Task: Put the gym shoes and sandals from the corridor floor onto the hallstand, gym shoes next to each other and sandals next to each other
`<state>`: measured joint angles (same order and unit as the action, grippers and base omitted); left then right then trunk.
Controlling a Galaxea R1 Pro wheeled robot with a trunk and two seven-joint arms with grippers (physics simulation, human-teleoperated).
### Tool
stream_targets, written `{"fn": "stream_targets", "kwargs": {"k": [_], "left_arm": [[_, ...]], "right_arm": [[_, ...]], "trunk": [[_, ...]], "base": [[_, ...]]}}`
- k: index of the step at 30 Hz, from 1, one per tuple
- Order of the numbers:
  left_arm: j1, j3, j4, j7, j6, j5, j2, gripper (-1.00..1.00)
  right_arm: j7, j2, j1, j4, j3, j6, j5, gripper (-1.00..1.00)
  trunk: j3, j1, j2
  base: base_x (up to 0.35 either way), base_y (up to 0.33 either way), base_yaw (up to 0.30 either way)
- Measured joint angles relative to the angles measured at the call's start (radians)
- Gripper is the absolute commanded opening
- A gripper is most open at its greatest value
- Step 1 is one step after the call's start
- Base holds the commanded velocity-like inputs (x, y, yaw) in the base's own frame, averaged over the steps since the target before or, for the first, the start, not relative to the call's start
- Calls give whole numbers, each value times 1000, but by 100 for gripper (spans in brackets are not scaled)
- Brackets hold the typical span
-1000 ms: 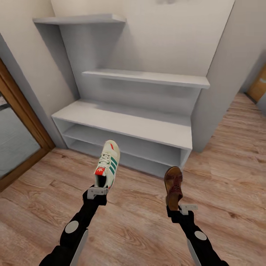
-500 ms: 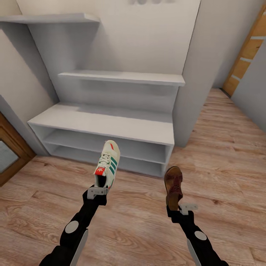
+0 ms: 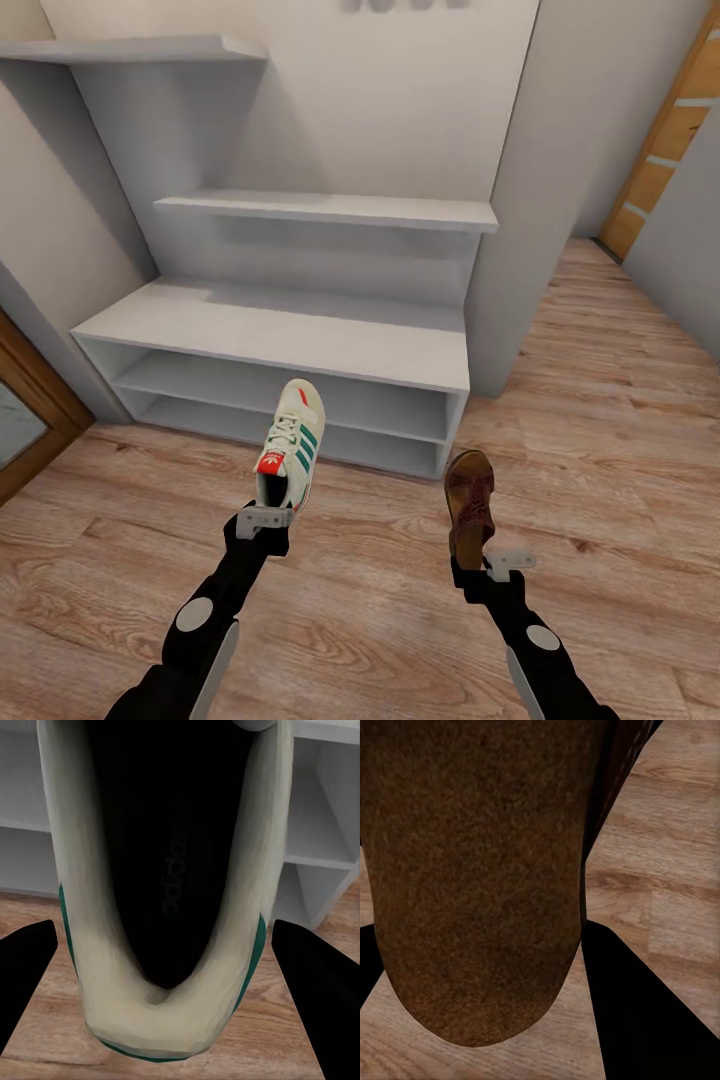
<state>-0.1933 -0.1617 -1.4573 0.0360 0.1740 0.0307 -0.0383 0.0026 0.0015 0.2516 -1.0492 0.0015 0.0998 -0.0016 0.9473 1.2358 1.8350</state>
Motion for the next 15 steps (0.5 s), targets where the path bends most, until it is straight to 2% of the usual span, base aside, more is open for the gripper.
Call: {"fn": "stream_targets", "kwargs": {"k": [15], "left_arm": [[0, 0, 0, 0, 0, 0, 0, -100]], "right_arm": [[-3, 0, 0, -1, 0, 0, 0, -100]], "trunk": [[0, 0, 0]], "base": [[0, 0, -7]]}}
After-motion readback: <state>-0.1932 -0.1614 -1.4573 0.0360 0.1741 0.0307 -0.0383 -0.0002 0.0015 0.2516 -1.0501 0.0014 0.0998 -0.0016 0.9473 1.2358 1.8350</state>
